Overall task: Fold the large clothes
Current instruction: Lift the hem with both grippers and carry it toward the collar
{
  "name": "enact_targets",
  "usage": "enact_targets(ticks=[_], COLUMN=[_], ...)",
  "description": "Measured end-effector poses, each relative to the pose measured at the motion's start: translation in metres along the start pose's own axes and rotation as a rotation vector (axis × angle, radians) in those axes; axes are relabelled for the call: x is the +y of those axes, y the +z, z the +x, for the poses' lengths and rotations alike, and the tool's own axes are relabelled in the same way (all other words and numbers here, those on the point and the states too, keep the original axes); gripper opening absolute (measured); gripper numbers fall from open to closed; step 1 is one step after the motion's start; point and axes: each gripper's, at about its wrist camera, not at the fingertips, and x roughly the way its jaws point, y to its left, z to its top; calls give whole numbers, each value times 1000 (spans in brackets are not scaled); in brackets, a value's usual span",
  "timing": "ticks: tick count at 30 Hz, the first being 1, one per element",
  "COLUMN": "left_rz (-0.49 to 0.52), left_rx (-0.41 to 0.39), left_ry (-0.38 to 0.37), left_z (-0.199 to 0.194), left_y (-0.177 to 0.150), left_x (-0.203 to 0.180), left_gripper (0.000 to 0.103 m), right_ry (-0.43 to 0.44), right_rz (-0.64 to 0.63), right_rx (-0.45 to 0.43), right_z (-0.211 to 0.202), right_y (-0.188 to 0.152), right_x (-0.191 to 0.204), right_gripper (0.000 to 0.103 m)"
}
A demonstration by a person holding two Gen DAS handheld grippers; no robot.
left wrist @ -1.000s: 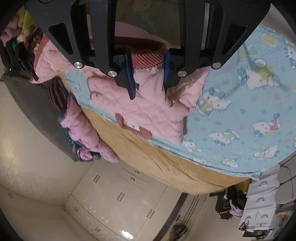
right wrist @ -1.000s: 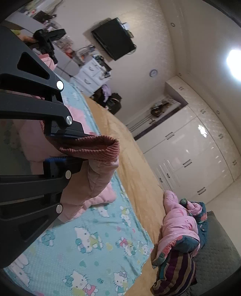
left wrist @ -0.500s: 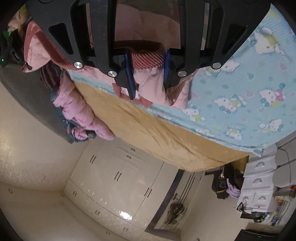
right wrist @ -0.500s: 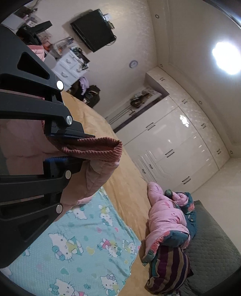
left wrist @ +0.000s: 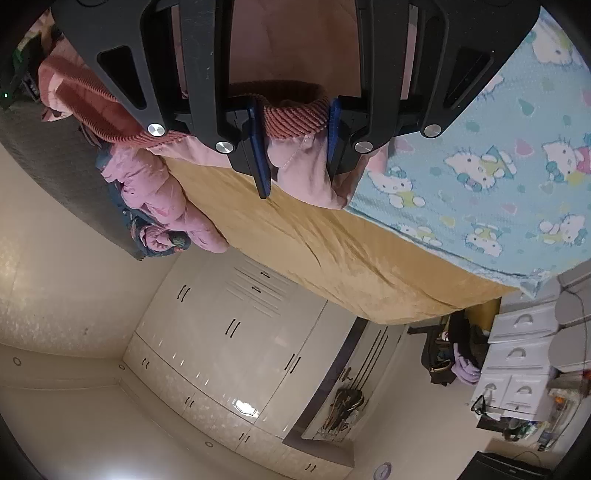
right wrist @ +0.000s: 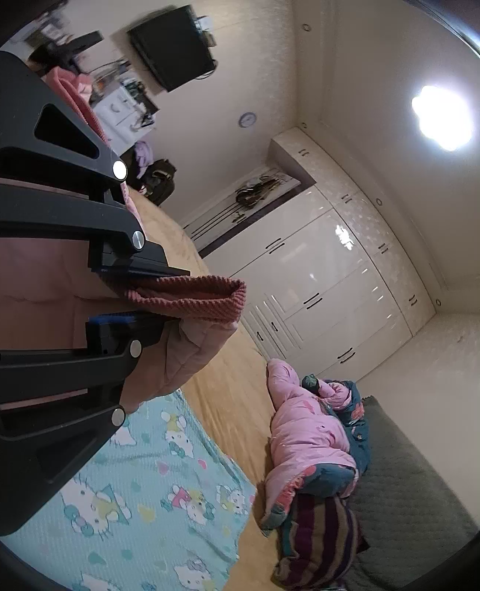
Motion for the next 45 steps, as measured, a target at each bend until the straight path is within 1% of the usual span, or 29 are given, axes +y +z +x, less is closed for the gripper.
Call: enact_targets(ticks=[5,10,15,20,26,29,36,45], left_rz=[8,4,9,3,-13,-15,18,64], left_rx=[-8,-17,-15,-6,5,12,34,108], left_ry=[16,32,57,71,63,72,100,177], left_z=[15,27,44,67,91,103,131,173], left_y=[5,9,14,17,17,13,3,-19], left_x=[2,9,14,19,28,33,37,50], left_gripper=[19,19,19,19,19,19,19,20], right_ry=[-12,10,4,4,-2,-9,-28,-98], right_rz=[-25,19,-21,-32,-63,-90,-95,-146], right_rx=[-16,-35,-48,-46,-30,-28,-14,66], right_z=[17,30,45,60,84,96,122,169], right_y=[6,8,9,10,9,3,-10,-39], right_x=[0,-6,-6,-11,-20,-21,-35,-55], right_gripper=[14,14,14,14,14,14,14,14])
